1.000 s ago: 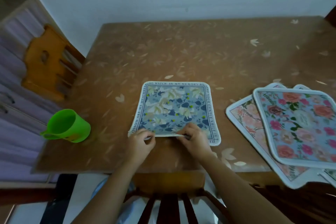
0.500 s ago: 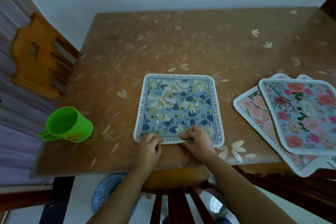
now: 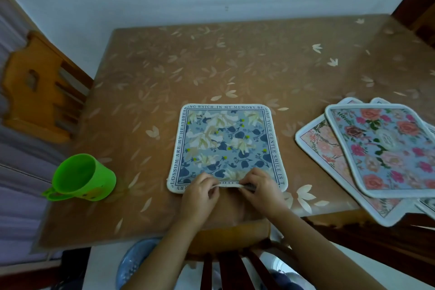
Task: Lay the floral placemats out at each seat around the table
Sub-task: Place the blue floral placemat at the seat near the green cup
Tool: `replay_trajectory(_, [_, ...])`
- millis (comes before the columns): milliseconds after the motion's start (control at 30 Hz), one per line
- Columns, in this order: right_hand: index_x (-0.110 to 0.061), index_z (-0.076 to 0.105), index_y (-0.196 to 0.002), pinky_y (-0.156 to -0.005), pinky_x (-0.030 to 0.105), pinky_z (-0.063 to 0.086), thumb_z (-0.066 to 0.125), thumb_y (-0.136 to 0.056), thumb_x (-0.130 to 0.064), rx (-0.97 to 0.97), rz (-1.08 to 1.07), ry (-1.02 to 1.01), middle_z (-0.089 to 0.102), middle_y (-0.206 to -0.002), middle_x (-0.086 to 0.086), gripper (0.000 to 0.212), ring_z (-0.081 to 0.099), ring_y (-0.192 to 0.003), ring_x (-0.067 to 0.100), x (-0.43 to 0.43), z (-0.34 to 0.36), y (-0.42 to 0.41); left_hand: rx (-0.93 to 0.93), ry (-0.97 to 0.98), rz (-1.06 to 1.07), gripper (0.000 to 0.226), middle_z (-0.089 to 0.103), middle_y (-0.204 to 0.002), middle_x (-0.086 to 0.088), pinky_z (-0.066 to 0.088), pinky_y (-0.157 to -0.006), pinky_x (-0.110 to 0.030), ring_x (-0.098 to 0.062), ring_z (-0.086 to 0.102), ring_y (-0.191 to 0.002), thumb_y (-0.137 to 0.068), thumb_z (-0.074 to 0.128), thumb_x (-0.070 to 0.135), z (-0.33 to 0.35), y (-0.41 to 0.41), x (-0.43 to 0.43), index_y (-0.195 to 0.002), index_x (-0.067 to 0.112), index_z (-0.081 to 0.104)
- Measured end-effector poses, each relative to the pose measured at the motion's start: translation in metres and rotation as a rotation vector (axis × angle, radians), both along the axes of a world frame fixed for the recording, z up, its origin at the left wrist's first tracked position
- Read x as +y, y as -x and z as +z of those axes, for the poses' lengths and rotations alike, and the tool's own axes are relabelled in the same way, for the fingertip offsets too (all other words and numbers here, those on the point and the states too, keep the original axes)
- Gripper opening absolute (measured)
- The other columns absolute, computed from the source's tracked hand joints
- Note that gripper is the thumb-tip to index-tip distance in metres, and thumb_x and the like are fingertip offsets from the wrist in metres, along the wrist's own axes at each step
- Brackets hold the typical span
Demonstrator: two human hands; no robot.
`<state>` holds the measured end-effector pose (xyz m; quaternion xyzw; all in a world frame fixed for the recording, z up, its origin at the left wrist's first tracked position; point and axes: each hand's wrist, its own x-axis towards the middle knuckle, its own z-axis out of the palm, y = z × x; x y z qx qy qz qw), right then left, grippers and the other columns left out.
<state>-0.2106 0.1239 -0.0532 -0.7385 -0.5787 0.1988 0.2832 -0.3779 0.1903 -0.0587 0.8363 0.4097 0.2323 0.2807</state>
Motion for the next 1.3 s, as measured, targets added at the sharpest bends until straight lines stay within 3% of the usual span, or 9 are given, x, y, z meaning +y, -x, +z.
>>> replay_trajectory(200, [-0.008, 0.067, -0.080, -0.065, 0.032, 0.050, 0.074, -0.071, -0.010, -0.082, 0.006, -0.085, 0.063, -0.082, 0.008, 0.011, 0.059, -0.080, 0.023, -0.014, 0.012, -0.016, -0.033, -0.041, 0.051, 0.016, 0.062, -0.083, -0.011, 0.045, -0.072, -0.023, -0.017, 0.059, -0.077, -0.071, 0.065, -0.010, 0.010, 0.017, 0.011, -0.083, 0.001, 0.064])
replay_trajectory(433, [-0.005, 0.068, -0.078, -0.068, 0.029, 0.048, 0.076, -0.064, -0.001, -0.068, 0.020, -0.107, 0.063, -0.079, 0.011, 0.017, 0.060, -0.077, 0.028, -0.018, 0.015, -0.015, -0.036, 0.026, 0.149, 0.017, 0.058, -0.086, -0.007, 0.040, -0.076, -0.012, -0.017, 0.059, -0.079, -0.073, 0.064, -0.011, 0.006, 0.041, 0.021, -0.083, 0.002, 0.063])
replay_trajectory(600, [-0.002, 0.067, -0.073, -0.063, 0.038, 0.053, 0.077, -0.062, 0.003, -0.047, 0.017, -0.160, 0.062, -0.073, 0.015, 0.015, 0.060, -0.071, 0.032, -0.011, 0.022, -0.005, 0.121, -0.025, 0.068, 0.014, 0.061, -0.091, -0.008, 0.044, -0.071, -0.025, -0.021, 0.059, -0.083, -0.076, 0.062, -0.005, 0.008, 0.043, 0.014, -0.086, 0.005, 0.063])
replay_trajectory(667, [-0.002, 0.067, -0.071, -0.062, 0.037, 0.053, 0.077, -0.061, 0.002, -0.048, 0.035, -0.170, 0.061, -0.071, 0.015, 0.014, 0.060, -0.069, 0.032, -0.009, 0.025, 0.000, 0.138, -0.078, 0.005, 0.015, 0.061, -0.094, -0.004, 0.041, -0.071, -0.021, -0.017, 0.058, -0.085, -0.077, 0.063, 0.001, 0.012, 0.038, 0.005, -0.090, 0.009, 0.063])
replay_trajectory(767, [-0.003, 0.067, -0.071, -0.062, 0.035, 0.052, 0.076, -0.064, -0.003, -0.046, 0.089, -0.158, 0.061, -0.074, 0.014, 0.011, 0.061, -0.072, 0.028, -0.006, 0.027, 0.015, 0.082, -0.085, -0.028, 0.018, 0.060, -0.096, -0.005, 0.041, -0.076, -0.021, -0.015, 0.056, -0.090, -0.077, 0.066, 0.008, 0.019, 0.026, -0.007, -0.094, 0.009, 0.062])
replay_trajectory(900, [-0.005, 0.067, -0.074, -0.063, 0.037, 0.049, 0.073, -0.071, -0.010, 0.017, 0.136, -0.147, 0.059, -0.075, 0.011, 0.008, 0.058, -0.074, 0.026, 0.000, 0.028, 0.036, -0.012, -0.008, 0.019, 0.011, 0.062, -0.086, -0.012, 0.042, -0.072, -0.023, -0.020, 0.058, -0.082, -0.073, 0.066, -0.002, 0.026, 0.019, -0.012, -0.083, 0.002, 0.063])
replay_trajectory(967, [-0.007, 0.067, -0.075, -0.065, 0.032, 0.048, 0.073, -0.072, -0.011, 0.072, 0.151, -0.146, 0.059, -0.076, 0.010, 0.008, 0.057, -0.074, 0.022, 0.002, 0.029, 0.041, -0.089, 0.048, 0.074, 0.011, 0.061, -0.079, -0.013, 0.044, -0.069, -0.024, -0.017, 0.057, -0.076, -0.070, 0.067, -0.007, 0.024, 0.025, -0.009, -0.077, 0.000, 0.064])
replay_trajectory(1133, [-0.007, 0.068, -0.079, -0.072, 0.027, 0.051, 0.073, -0.073, -0.011, 0.130, 0.142, -0.079, 0.063, -0.085, 0.007, 0.008, 0.060, -0.079, 0.014, 0.003, 0.027, 0.035, -0.188, 0.170, 0.223, 0.016, 0.058, -0.075, 0.003, 0.041, -0.069, -0.007, -0.004, 0.055, -0.072, -0.067, 0.068, -0.010, 0.016, 0.051, -0.005, -0.074, 0.005, 0.064])
replay_trajectory(1300, [-0.004, 0.068, -0.075, -0.068, 0.023, 0.047, 0.073, -0.073, -0.009, 0.165, 0.128, -0.057, 0.062, -0.081, 0.010, 0.008, 0.060, -0.075, 0.021, 0.012, 0.030, 0.036, -0.070, 0.200, 0.146, 0.016, 0.054, -0.075, 0.015, 0.038, -0.066, -0.004, 0.000, 0.053, -0.073, -0.071, 0.069, 0.002, 0.018, 0.062, 0.000, -0.076, 0.015, 0.063])
